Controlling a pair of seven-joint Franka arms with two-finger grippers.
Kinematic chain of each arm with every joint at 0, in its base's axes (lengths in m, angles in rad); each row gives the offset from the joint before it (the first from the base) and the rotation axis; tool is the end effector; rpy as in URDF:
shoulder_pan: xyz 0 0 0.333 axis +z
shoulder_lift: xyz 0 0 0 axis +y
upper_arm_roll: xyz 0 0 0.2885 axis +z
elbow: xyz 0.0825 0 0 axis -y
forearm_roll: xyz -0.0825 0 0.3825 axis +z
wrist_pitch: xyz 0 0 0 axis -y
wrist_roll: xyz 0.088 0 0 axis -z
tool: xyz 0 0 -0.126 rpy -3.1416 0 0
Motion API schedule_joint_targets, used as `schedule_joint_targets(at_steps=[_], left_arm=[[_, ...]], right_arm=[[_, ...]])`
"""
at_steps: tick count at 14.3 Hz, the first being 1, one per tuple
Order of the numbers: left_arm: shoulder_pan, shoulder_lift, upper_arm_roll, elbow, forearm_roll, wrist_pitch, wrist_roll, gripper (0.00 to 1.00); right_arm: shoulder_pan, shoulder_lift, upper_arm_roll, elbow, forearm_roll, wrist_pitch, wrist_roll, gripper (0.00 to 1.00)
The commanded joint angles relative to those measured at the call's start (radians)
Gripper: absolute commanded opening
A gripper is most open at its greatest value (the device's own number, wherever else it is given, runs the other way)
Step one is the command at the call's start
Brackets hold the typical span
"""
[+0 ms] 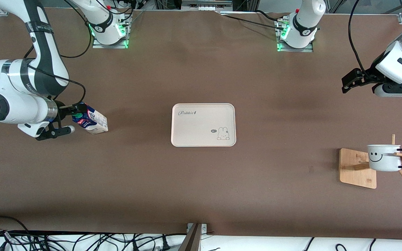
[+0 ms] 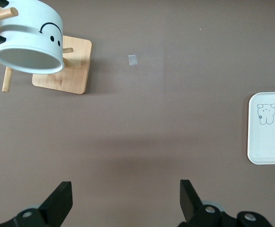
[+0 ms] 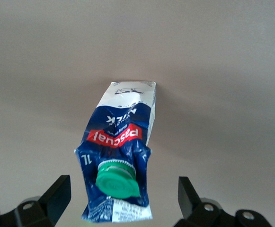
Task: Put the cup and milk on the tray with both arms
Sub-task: 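Reach the right gripper to the milk carton and close on it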
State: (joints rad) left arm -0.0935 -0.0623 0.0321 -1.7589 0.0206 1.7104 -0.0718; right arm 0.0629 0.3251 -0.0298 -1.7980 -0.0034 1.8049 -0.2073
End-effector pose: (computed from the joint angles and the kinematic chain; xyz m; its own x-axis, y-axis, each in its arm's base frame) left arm 0.5431 -0.0307 0.5352 0.9999 0.0075 0.0150 0.0078 -0.9998 -0.0174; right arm 0.5831 0.0196 0.3025 0.9215 0.2357 -0.3086 0.2310 -0.9715 -0.0522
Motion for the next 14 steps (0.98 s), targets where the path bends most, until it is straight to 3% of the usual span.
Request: schedule_joint_targets(at_steps=[1, 10, 11, 13, 14], left_arm=[[0.005, -0.001, 0.000, 0.026, -0.007, -0.026, 0.021, 1.00], [0.005, -0.001, 0.000, 0.026, -0.007, -0.032, 0.021, 1.00], [0.005, -0.001, 0.000, 0.026, -0.007, -0.032, 0.020, 1.00], [0.005, -0.001, 0.000, 0.026, -0.007, -0.032, 0.020, 1.00], [0.005, 0.001, 0.000, 0.026, -0.008, -0.032, 0.015, 1.00]], right_arm=[[0.000, -0.012, -0.004, -0.040, 0.011, 0.033, -0.023, 1.00], [-0.003, -0.012, -0.007, -0.053, 0.014, 0.036, -0.024, 0.97], [-0.003, -0.012, -0.007, -0.055, 0.014, 0.036, -0.024, 0.90], [-0.003, -0.012, -0.005, -0.055, 0.016, 0.034, -0.024, 0.65], [-0.003, -0.014, -0.005, -0.055, 0.016, 0.034, -0.024, 0.59]])
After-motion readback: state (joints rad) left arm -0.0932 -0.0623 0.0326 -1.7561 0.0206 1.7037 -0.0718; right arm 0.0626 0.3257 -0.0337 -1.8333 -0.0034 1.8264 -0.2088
